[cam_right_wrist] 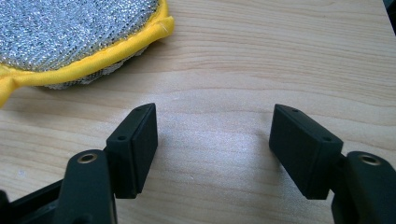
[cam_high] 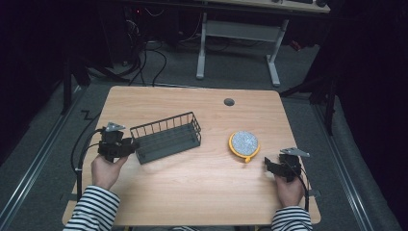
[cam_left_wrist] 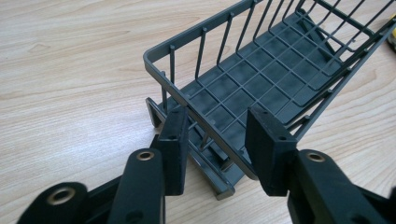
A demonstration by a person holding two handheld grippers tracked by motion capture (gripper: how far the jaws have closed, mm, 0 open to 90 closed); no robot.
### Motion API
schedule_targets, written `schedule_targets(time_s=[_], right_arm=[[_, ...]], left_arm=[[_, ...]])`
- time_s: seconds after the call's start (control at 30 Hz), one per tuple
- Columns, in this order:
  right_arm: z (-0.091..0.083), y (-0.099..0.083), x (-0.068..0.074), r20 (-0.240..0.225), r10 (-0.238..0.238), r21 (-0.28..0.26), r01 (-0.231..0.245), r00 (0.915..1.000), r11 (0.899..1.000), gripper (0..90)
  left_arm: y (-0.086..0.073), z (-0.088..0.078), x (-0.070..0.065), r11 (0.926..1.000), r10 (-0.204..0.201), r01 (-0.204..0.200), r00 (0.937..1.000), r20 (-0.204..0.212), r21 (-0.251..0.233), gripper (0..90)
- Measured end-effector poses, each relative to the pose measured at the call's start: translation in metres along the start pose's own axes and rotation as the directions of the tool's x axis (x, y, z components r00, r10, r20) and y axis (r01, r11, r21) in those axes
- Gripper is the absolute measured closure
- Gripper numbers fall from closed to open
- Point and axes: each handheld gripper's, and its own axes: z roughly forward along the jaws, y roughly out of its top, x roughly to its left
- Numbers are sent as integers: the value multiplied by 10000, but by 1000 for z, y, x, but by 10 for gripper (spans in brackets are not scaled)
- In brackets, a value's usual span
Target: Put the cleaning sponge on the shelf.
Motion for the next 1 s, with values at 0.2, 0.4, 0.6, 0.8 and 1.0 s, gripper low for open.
schedule_targets(time_s=[0.2, 0.4, 0.6, 0.8, 1.0], right_arm=[[0, 0, 0, -12, -1, 9, 1, 10000, 10000, 327], [0, 0, 0, -11, 2, 9, -2, 10000, 10000, 327], [0, 0, 0, -14, -14, 3, 15, 10000, 10000, 327], [0, 0, 0, -13, -12, 3, 12, 10000, 10000, 327], [0, 0, 0, -22, -33, 1, 33, 10000, 10000, 327]], left_arm=[[-1, 0, -5, 9999, 121, -120, 9996, 246, -28, 632], [-1, 1, -13, 9993, 378, -376, 9977, 560, -42, 650], [-1, 3, -21, 9989, 470, -469, 9947, 912, -34, 663], [-1, 3, -26, 9972, 748, -744, 9902, 1182, -78, 699], [0, 3, -32, 9947, 1026, -1015, 9837, 1474, -150, 728]])
